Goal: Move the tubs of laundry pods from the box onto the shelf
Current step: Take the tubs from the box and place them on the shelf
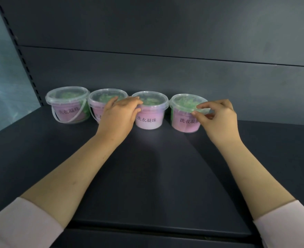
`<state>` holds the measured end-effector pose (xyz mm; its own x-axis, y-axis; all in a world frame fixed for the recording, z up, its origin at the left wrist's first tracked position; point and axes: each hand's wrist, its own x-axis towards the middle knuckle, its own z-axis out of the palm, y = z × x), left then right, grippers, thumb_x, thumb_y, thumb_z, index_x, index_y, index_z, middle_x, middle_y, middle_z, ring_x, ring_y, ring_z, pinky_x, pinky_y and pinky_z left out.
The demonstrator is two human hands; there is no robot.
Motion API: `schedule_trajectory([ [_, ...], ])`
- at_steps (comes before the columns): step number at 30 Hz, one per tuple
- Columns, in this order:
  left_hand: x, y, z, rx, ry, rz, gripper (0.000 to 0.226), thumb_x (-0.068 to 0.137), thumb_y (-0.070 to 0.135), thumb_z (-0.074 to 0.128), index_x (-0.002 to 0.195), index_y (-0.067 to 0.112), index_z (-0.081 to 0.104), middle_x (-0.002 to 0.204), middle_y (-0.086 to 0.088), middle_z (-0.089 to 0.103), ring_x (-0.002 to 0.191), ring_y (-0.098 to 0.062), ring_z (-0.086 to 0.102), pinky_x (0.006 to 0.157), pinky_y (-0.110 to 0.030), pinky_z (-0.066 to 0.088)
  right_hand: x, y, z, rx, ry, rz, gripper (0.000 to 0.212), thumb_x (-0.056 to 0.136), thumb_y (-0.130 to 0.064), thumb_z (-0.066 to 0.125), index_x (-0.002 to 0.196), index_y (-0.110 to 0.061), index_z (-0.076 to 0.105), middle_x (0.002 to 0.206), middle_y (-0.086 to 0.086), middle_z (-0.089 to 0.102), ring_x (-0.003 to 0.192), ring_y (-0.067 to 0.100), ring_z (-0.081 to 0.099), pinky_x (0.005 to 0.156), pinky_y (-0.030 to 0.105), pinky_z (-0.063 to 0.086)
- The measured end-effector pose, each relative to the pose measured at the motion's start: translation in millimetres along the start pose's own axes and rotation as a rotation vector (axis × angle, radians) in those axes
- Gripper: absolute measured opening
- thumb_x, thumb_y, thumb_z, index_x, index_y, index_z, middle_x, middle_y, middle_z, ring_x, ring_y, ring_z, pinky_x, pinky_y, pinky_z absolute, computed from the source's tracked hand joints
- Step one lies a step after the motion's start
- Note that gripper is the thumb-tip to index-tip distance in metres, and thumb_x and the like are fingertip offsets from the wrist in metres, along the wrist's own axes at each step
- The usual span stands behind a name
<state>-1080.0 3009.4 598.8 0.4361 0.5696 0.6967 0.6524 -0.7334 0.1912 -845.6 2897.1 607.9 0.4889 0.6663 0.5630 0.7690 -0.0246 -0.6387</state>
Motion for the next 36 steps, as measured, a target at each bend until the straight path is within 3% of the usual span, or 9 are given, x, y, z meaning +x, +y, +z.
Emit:
schedule_trajectory([
  [4,-1.9,2.4,-1.3,0.044,-0.018,-0.013,0.023,0.095,0.014,0.057,0.116,0.011,0.065,0.126,-0.003,0.066,0.119,-0.02,0.059,0.113,-0.045,0.026,0.2,1.1,0.5,-0.003,-0.02,-0.004,0.026,0.081,-0.025,0.077,0.105,-0.016,0.071,0.112,-0.003,0.044,0.077,0.019,0.064,0.081,0.018,0.045],
  [7,-2.7,7.5,-13.4,0.135,-0.142,-0.013,0.034,0.1,0.022,0.048,0.133,0.016,0.056,0.146,-0.003,0.049,0.136,-0.021,0.043,0.116,-0.043,0.019,-1.3,-4.7,-13.0,-0.053,-0.082,-0.012,0.039,0.082,-0.032,0.076,0.117,-0.019,0.067,0.117,0.0,0.045,0.077,0.008,0.058,0.081,0.018,0.039],
  [10,-10.1,13.9,-40.0,0.141,-0.211,-0.011,0.043,0.098,0.026,0.051,0.14,0.019,0.048,0.149,-0.003,0.044,0.137,-0.024,0.04,0.112,-0.042,0.028,-14.4,-18.2,-41.5,-0.123,-0.101,-0.057,0.042,0.083,-0.033,0.074,0.122,-0.019,0.064,0.123,0.003,0.05,0.093,0.01,0.054,0.085,0.018,0.034],
  [15,-68.9,44.4,-92.4,-0.043,-0.017,0.099,0.036,0.092,0.021,0.061,0.127,0.015,0.059,0.124,-0.001,0.064,0.111,-0.026,0.06,0.09,-0.043,0.049,-99.8,-54.7,-81.3,-0.177,0.03,-0.177,0.034,0.085,-0.027,0.071,0.117,-0.017,0.066,0.116,-0.001,0.058,0.105,0.021,0.056,0.087,0.025,0.04],
  [19,-131.7,65.9,-111.4,-0.25,0.07,0.101,0.046,0.093,0.023,0.06,0.137,0.014,0.05,0.137,-0.002,0.055,0.124,-0.019,0.052,0.102,-0.037,0.043,-183.8,-79.5,-88.0,-0.231,0.204,-0.191,0.034,0.088,-0.022,0.067,0.121,-0.016,0.064,0.118,0.0,0.058,0.105,0.024,0.056,0.089,0.032,0.046],
  [23,-196.1,74.9,-123.4,-0.384,0.094,0.129,0.04,0.095,0.022,0.059,0.134,0.015,0.053,0.135,0.0,0.055,0.126,-0.017,0.05,0.108,-0.032,0.037,-273.5,-95.5,-86.4,-0.288,0.295,-0.092,0.039,0.088,-0.023,0.065,0.126,-0.016,0.059,0.123,0.0,0.054,0.112,0.02,0.053,0.094,0.029,0.041],
  [29,-276.1,91.5,-125.7,-0.502,-0.088,0.23,0.037,0.094,0.026,0.057,0.13,0.015,0.056,0.129,0.003,0.057,0.121,-0.012,0.05,0.108,-0.017,0.027,-389.1,-96.6,-97.5,-0.415,0.266,0.088,0.046,0.086,-0.022,0.07,0.13,-0.016,0.056,0.123,-0.001,0.054,0.114,0.018,0.049,0.093,0.03,0.042],
  [32,-308.8,110.7,-115.5,-0.505,-0.18,0.287,0.04,0.091,0.023,0.062,0.13,0.014,0.057,0.128,0.001,0.059,0.12,-0.017,0.053,0.105,-0.027,0.036,-433.6,-91.3,-116.1,-0.514,0.244,0.178,0.047,0.086,-0.028,0.066,0.131,-0.02,0.054,0.123,-0.007,0.051,0.111,0.015,0.05,0.09,0.027,0.042],
  [36,-343.3,154.6,-95.6,-0.521,-0.317,0.334,0.044,0.089,0.023,0.065,0.131,0.016,0.057,0.127,0.001,0.059,0.118,-0.02,0.055,0.095,-0.037,0.046,-489.8,-70.0,-154.1,-0.599,0.192,0.329,0.051,0.085,-0.028,0.07,0.132,-0.023,0.052,0.123,-0.003,0.055,0.112,0.017,0.051,0.093,0.036,0.047],
])
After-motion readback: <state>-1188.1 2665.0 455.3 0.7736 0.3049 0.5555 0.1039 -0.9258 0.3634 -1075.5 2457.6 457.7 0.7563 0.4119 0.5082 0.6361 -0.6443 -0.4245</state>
